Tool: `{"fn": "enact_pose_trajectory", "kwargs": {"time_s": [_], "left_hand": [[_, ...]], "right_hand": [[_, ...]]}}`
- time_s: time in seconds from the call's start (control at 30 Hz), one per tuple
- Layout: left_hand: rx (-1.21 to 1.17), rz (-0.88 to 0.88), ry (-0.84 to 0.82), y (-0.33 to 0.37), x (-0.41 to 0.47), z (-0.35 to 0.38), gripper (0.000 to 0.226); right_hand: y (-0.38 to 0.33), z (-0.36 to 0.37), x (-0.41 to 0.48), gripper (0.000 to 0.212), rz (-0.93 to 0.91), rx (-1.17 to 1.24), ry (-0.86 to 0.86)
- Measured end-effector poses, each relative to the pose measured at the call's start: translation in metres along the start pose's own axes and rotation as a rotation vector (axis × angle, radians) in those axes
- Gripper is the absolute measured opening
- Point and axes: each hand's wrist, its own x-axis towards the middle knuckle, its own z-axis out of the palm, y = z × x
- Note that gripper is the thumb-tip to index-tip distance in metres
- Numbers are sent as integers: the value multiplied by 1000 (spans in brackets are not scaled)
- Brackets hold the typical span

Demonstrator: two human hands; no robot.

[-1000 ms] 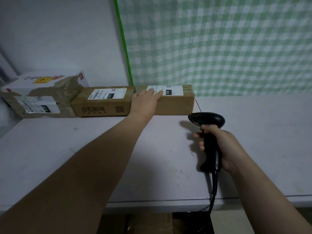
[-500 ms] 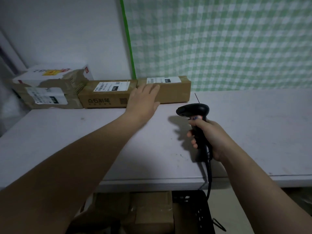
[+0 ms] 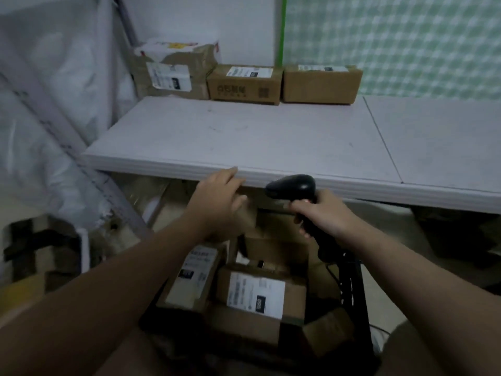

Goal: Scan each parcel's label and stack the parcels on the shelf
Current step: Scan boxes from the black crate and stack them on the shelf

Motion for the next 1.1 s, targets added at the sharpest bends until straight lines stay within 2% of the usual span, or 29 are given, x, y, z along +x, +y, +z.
{"fn": "enact_pose_trajectory", "kwargs": {"time_s": [0.07,0.23,0.4,0.53,0.63,0.7,0.83,0.97,1.1], "left_hand": [[-37,-25,14,-8,-26,9,62],[-88,-104,-43,-15,-69,34,42],[-246,-269,-82,-21,-76,60,52],[-385,-380,-74,-26,-64,67,59],[-372,-402,-238,-35,-60,77,64],[-334,-347,-404,-38,-69,87,68],[-216,-81,-566,-29,-92,113,76],[-53,115,-567,-13,-105,151,102],[187,66,-542,1,-111,170,122]], "right_hand": [[13,15,-10,13,5,-69,-27],[28,36,-22,15,-33,-178,-17],[33,48,-17,12,-47,-147,-36],[39,55,-3,17,-36,-179,-32],[47,59,9,14,25,-233,-84],[58,65,15,16,82,-313,-127],[76,77,21,18,153,-437,-164],[88,80,19,7,169,-467,-169],[99,73,15,17,182,-450,-155]]}}
